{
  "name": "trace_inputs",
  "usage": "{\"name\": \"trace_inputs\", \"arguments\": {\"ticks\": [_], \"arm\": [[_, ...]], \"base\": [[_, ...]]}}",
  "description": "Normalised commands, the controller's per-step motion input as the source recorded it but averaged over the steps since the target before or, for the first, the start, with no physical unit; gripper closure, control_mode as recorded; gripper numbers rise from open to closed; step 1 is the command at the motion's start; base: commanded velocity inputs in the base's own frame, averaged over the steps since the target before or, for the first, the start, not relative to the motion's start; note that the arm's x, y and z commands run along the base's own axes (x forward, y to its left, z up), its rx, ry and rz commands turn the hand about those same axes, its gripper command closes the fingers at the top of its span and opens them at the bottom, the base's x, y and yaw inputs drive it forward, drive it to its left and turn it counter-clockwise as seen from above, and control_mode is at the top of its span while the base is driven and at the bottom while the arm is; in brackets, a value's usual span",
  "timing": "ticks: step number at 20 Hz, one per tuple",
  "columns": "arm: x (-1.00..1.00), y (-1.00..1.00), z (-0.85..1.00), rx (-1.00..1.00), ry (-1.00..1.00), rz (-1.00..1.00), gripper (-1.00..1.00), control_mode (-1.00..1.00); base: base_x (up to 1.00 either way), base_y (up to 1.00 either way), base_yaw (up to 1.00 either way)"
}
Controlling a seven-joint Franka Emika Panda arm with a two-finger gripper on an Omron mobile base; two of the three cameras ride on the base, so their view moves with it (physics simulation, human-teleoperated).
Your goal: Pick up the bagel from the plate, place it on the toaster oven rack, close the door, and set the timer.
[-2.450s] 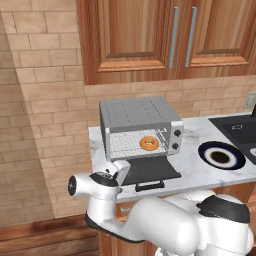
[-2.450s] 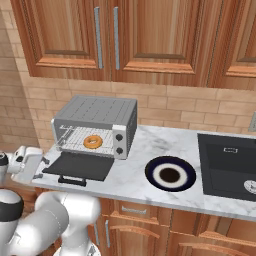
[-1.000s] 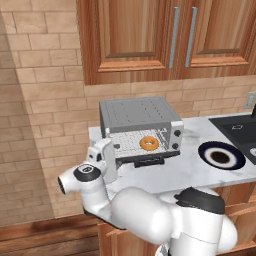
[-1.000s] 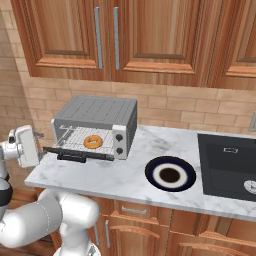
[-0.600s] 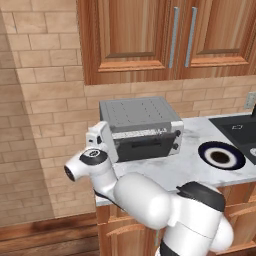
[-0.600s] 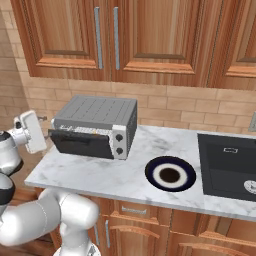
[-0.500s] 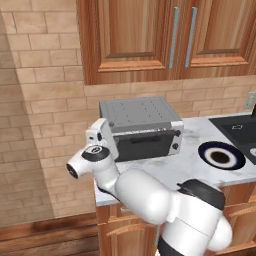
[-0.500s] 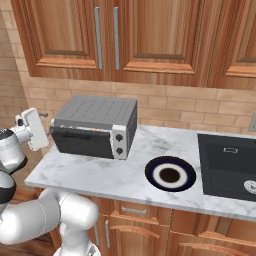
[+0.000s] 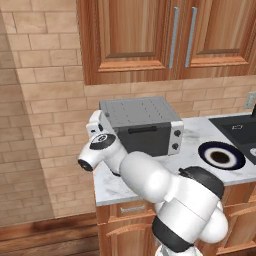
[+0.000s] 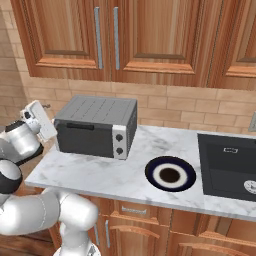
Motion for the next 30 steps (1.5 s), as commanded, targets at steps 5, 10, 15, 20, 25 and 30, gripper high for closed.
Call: {"name": "trace_inputs", "arguments": {"ticks": [5,10,15,20,25,30], "arm": [[-0.76,-0.06,0.9,-0.06,-0.02,0.14,-1.0,-1.0],[-0.93,-0.15,1.0,0.03,0.02,0.08,-1.0,-1.0],[-0.49,-0.17,0.86,0.35,0.16,0.0,-1.0,-1.0],[-0.2,-0.39,0.2,0.52,0.15,-0.01,-1.0,-1.0],[-0.09,-0.49,-0.05,0.54,0.04,-0.14,-1.0,-1.0],[-0.04,-0.61,-0.25,0.53,0.01,-0.22,-1.0,-1.0]], "base": [[0.0,0.0,0.0],[0.0,0.0,0.0],[0.0,0.0,0.0],[0.0,0.0,0.0],[0.0,0.0,0.0],[0.0,0.0,0.0]]}}
